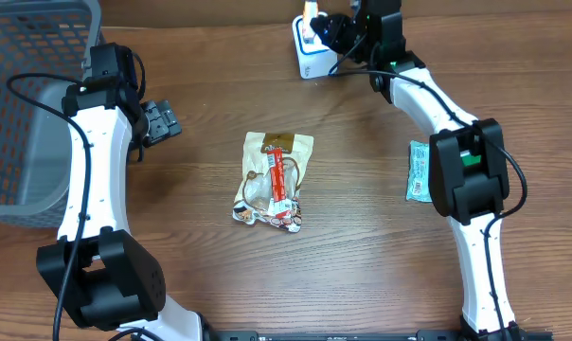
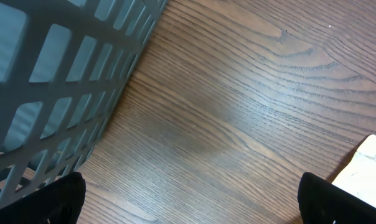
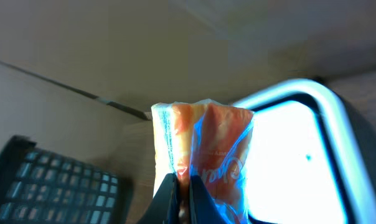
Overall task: Scan the item barcode
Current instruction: 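Hold the orange packet in front of the white scanner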
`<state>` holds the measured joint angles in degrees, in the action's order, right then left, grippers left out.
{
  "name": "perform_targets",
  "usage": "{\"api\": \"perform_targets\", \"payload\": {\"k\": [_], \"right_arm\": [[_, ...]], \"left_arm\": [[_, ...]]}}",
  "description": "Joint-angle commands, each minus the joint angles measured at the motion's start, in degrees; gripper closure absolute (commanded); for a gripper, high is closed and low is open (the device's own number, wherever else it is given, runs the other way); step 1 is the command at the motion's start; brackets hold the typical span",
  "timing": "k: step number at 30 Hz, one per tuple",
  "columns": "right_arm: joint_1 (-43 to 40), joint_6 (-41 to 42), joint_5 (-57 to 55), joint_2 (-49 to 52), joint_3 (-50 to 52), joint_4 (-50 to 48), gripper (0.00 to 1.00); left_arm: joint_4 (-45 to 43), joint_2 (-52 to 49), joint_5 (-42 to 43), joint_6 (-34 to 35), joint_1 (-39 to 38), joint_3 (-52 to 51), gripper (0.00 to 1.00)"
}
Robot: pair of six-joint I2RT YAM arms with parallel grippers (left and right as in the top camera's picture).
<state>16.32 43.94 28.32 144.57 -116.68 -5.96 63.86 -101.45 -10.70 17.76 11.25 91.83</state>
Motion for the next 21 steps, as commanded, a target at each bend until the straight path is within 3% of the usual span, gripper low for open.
{"api": "perform_targets", "payload": {"k": [1,7,21], "right_arm": [[-0.4,1.9,0.3,1.3,-1.3,-0.5,0.96],[-0.4,4.5,3.7,1.3,-1.4,-6.2,0.96],[-1.9,7.0,6.5,-3.4,-1.4,-2.7,0.96]], "left_arm": [[0.0,1.5,0.2,-1.0,-0.4,0.9,0.00],[0.0,1.5,0.2,-1.0,-0.4,0.9,0.00],[0.0,1.5,0.2,-1.0,-0.4,0.9,0.00]]}}
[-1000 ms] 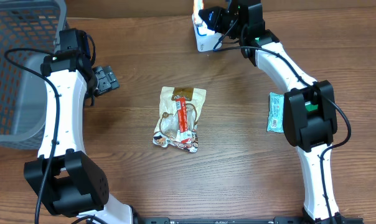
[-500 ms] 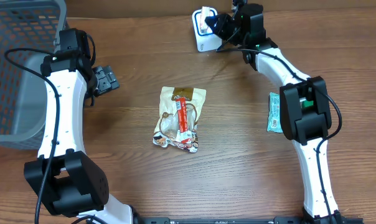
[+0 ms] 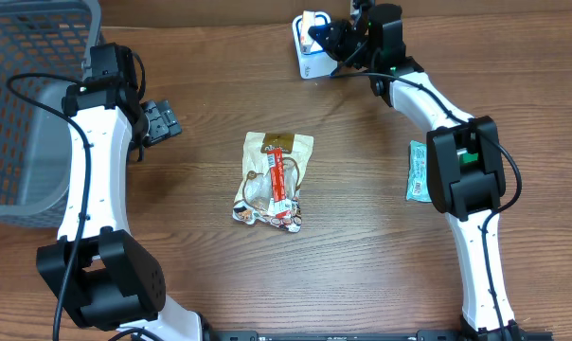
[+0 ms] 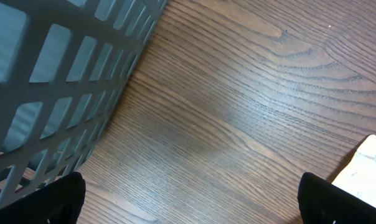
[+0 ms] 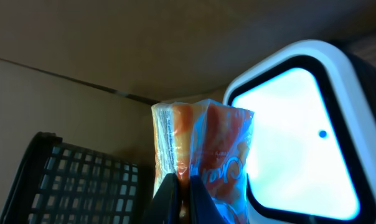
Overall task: Scan the item barcode
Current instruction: 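Hold the orange packet in front of the white scanner, then carry the orange packet right and release it beside the teal packet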
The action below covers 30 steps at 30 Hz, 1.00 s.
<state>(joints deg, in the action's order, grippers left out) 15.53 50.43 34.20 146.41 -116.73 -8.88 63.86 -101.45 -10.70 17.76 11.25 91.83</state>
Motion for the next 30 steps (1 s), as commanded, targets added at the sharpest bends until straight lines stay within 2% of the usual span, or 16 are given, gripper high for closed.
{"api": "perform_targets", "payload": {"k": [1,10,14,23,30], "right_arm": [[-1.4,0.3,0.7,-6.3,-1.3,0.5,0.96],[-1.8,-1.7,4.8,-14.8,-1.3,1.5,0.96],[-1.8,-4.5,5.0,-19.3,-1.3,6.0,0.96],[-1.3,-18.7,-4.4,-32.7,-1.3,30.9,0.96],[-1.4,-29.2,-4.6,-39.4,-1.3,53.2,0.96]], "left_arm": [[0.0,1.5,0.2,-1.0,-0.4,0.9,0.00],[0.0,1.5,0.2,-1.0,-0.4,0.9,0.00],[0.0,1.5,0.2,-1.0,-0.4,0.9,0.00],[0.0,1.5,0.2,-1.0,-0.4,0.9,0.00],[0.0,1.5,0.2,-1.0,-0.4,0.9,0.00]]}}
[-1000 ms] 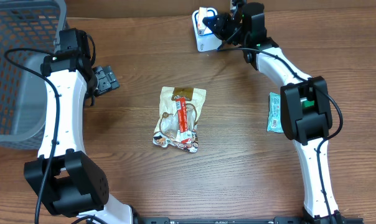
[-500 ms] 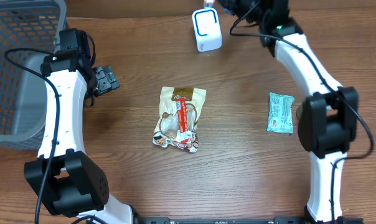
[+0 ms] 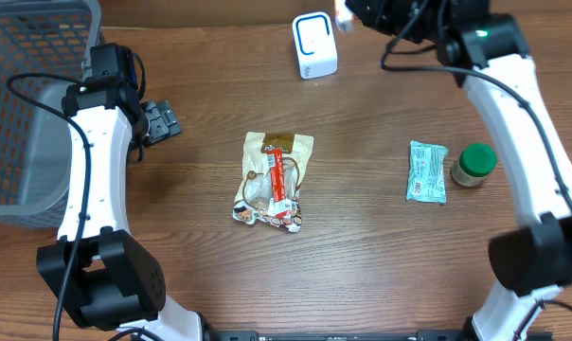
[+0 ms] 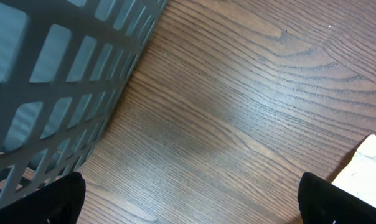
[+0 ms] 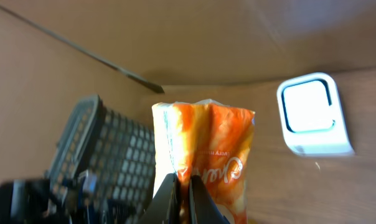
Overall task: Scan the item barcode
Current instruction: 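Carry the orange packet right and release it beside the teal packet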
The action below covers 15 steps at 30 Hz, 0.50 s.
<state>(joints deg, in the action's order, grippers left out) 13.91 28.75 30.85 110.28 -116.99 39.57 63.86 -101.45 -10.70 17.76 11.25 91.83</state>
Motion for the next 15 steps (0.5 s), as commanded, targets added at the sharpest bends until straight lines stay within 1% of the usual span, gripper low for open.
{"api": "perform_targets", "payload": {"k": [1,3,5,8,11,13,15], "right_arm": [[0.3,-9.2,-1.3,-3.4,-1.0,8.3,0.96],[0.3,-12.6,-2.3,-3.3,-1.0,15.3,0.96],[0.3,-14.5,-7.7,-3.3,0.2,21.7,0.96],[0.3,-15.8,-15.8,-3.3,2.8,28.3,0.96],[0.3,-15.8,-20.2,-3.3,8.2,30.6,0.96],[0.3,-15.8,-22.0,-3.3,14.6,28.6,0.96],[0.3,-15.8,-22.8,-3.3,18.1,26.8,0.96]], "left_arm": [[0.0,1.5,0.2,-1.0,-0.4,0.9,0.00],[0.0,1.5,0.2,-1.0,-0.4,0.9,0.00],[0.0,1.5,0.2,-1.0,-0.4,0.9,0.00],[0.0,1.5,0.2,-1.0,-0.4,0.9,0.00],[0.0,1.5,0.2,-1.0,-0.4,0.9,0.00],[0.0,1.5,0.2,-1.0,-0.4,0.9,0.00],[0.0,1.5,0.2,-1.0,-0.4,0.9,0.00]]}}
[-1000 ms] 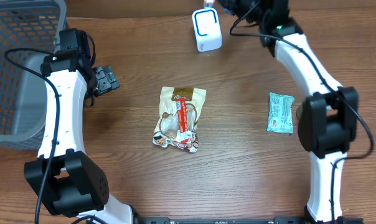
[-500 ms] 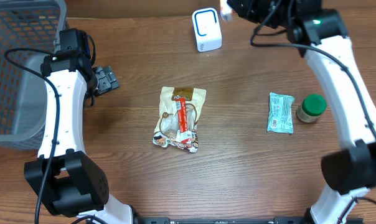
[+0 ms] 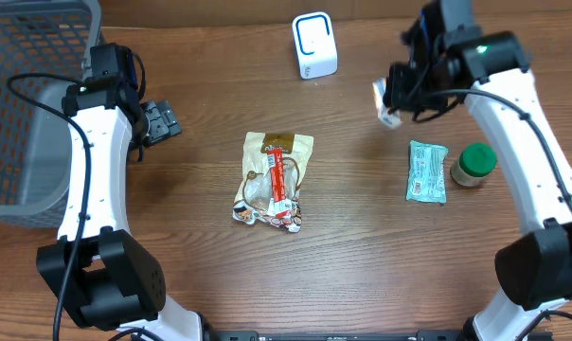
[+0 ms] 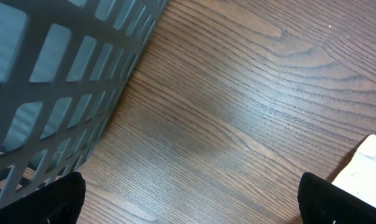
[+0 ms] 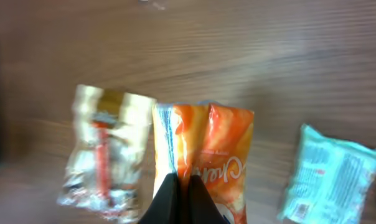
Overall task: Scan the item barcode
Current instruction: 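Carry the orange packet right and release it beside the teal packet, then move the right gripper left and grasp the red stick snack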
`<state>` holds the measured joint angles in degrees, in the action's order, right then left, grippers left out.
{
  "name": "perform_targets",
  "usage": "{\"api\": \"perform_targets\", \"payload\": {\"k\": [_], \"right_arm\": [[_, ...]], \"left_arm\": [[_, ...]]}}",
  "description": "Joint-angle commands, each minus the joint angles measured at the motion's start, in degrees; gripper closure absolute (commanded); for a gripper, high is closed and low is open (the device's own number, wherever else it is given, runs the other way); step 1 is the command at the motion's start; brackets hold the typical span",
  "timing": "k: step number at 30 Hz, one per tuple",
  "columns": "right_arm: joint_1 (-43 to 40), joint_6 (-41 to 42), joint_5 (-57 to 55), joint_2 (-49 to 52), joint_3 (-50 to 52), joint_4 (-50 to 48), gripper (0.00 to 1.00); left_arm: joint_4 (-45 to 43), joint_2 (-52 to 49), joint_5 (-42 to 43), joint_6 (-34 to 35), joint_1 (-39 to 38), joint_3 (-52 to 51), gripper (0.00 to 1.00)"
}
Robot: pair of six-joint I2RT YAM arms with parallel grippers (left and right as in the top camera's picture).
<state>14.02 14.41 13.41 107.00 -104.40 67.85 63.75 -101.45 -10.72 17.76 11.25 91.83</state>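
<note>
My right gripper (image 5: 183, 193) is shut on an orange snack packet (image 5: 203, 146), held in the air over the table right of the middle; from overhead the packet (image 3: 386, 99) shows edge-on below the arm. The white barcode scanner (image 3: 314, 45) stands at the table's far edge, left of and beyond the packet. My left gripper (image 4: 188, 199) hangs open over bare wood beside the basket, its fingertips (image 4: 60, 199) wide apart with nothing between them.
A clear bag of snacks with a red stripe (image 3: 272, 180) lies mid-table. A teal packet (image 3: 426, 171) and a green-lidded jar (image 3: 473, 164) sit at the right. A grey mesh basket (image 3: 26, 104) stands at the left edge.
My right arm has moved the orange packet from high near the table's far edge, right of the scanner, down and toward me over the table. The left arm is unchanged.
The right gripper held the orange packet close in front of the scanner's lit face at the first two moments. Then it held the packet high and away, to the scanner's right. Now the packet is over the table near the teal packet. The left arm never moved.
</note>
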Motion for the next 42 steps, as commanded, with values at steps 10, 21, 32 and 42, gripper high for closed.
{"api": "perform_targets", "payload": {"k": [10,21,32,42], "right_arm": [[0.2,-1.4,-5.9,0.0,28.6,-19.9,0.96],[0.2,-1.0,-15.9,0.0,32.1,-18.0,0.87],[0.7,-1.0,-15.8,-0.1,22.0,-10.3,0.52],[10.8,-1.0,6.9,0.0,12.2,-10.2,0.55]], "left_arm": [[0.1,1.5,0.2,-1.0,-0.4,0.9,0.00],[0.1,1.5,0.2,-1.0,-0.4,0.9,0.01],[0.1,1.5,0.2,-1.0,-0.4,0.9,0.00],[0.1,1.5,0.2,-1.0,-0.4,0.9,0.00]]}}
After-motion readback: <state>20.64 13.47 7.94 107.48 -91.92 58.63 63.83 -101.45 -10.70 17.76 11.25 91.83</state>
